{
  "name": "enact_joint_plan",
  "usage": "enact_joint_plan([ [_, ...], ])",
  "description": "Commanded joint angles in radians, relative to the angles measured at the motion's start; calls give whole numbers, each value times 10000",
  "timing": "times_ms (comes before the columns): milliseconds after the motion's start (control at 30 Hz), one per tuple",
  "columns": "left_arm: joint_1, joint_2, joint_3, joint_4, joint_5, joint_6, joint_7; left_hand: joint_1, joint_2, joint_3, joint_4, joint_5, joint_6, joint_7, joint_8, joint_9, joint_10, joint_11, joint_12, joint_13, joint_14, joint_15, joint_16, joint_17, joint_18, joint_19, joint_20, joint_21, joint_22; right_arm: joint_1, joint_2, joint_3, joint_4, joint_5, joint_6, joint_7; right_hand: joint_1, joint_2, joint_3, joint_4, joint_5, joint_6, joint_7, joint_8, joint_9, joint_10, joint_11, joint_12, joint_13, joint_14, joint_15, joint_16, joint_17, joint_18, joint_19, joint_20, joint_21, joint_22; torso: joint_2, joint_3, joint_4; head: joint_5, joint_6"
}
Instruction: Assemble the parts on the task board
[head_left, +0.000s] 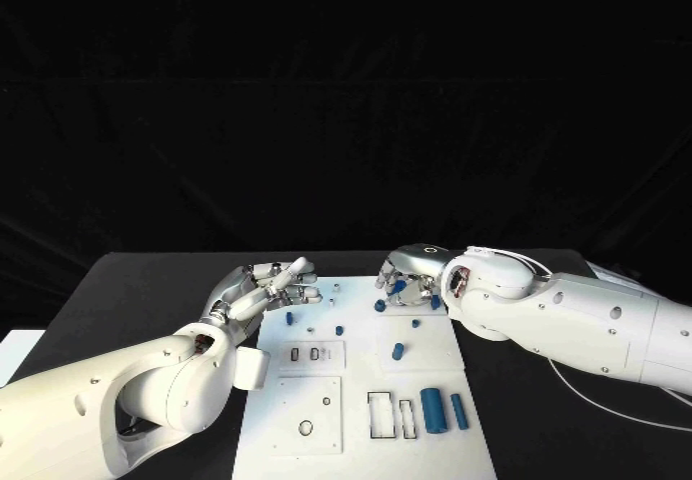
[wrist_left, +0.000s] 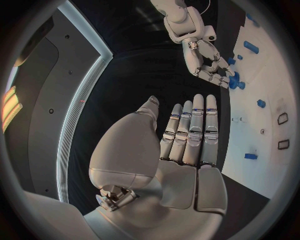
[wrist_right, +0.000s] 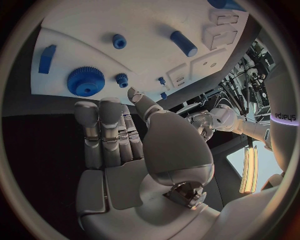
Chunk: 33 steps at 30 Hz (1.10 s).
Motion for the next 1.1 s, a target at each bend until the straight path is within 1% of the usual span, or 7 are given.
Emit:
enact_joint_plan([
  [33,16,-5,11,66,-1,251,11,107,-4,-3,-33,-47,17,51,-52,-14,12,78,-51,-15,25,47,-26,15,105,37,-4,-42,-17,15,96,1,-29,-702,623,-264,17,-61,49,85,-6,34,-57,-36,10,-51,-30,-3,15,210,-19,258,245,-177,101,0,174,213,113,-9,23,-4,3],
  [233,16,-48,12,126,3,262,-8,99,1,-14,-33,-46,14,59,-65,-17,9,84,-67,-16,20,52,-41,20,104,33,0,-49,-23,19,177,0,-59,-809,722,-281,27,-64,86,130,-2,72,-57,-28,15,-32,-29,1,14,211,-17,522,516,-208,167,6,344,447,171,-16,58,-20,-24],
  [433,17,-92,12,171,4,255,-17,93,6,-22,-33,-46,11,65,-76,-20,6,89,-80,-17,16,56,-52,24,104,30,3,-55,-27,19,264,-1,-129,-849,865,-276,48,-54,132,166,3,110,-62,-24,18,-14,-32,2,12,206,-17,704,689,-223,191,9,455,581,210,-9,76,-41,-45],
  [533,17,-110,13,187,5,253,-24,90,7,-24,-32,-45,10,68,-79,-21,5,90,-84,-17,15,57,-56,25,104,29,4,-57,-29,18,307,-2,-163,-864,888,-276,60,-29,172,195,10,137,-58,-21,20,7,-35,5,12,197,-15,789,763,-228,192,10,505,633,221,-6,83,-42,-62],
  [600,17,-115,13,192,5,258,-30,90,7,-24,-32,-45,10,68,-79,-21,5,90,-84,-17,15,57,-56,25,104,29,4,-57,-29,18,331,-3,-188,-877,909,-285,65,-10,201,216,12,158,-58,-18,22,22,-35,7,11,190,-15,843,810,-231,193,11,538,669,207,-11,88,-51,-80],
  [900,18,-150,13,241,5,293,-71,84,12,-34,-33,-46,6,77,-91,-24,1,97,-99,-18,11,61,-69,30,103,25,7,-63,-35,17,423,-6,-309,-955,1139,-335,51,56,312,330,28,280,-68,4,34,99,-51,15,10,163,-17,1043,982,-247,206,14,673,825,223,-25,106,-53,-145],
  [1100,19,-173,13,267,5,311,-89,84,12,-34,-33,-46,6,77,-91,-24,1,97,-99,-18,11,61,-69,30,103,25,7,-63,-35,11,497,-10,-399,-1003,1256,-355,38,119,415,452,25,467,-123,47,57,250,-100,47,22,162,-48,1281,1216,-277,274,-1,836,1054,234,-26,115,-42,-180],
])
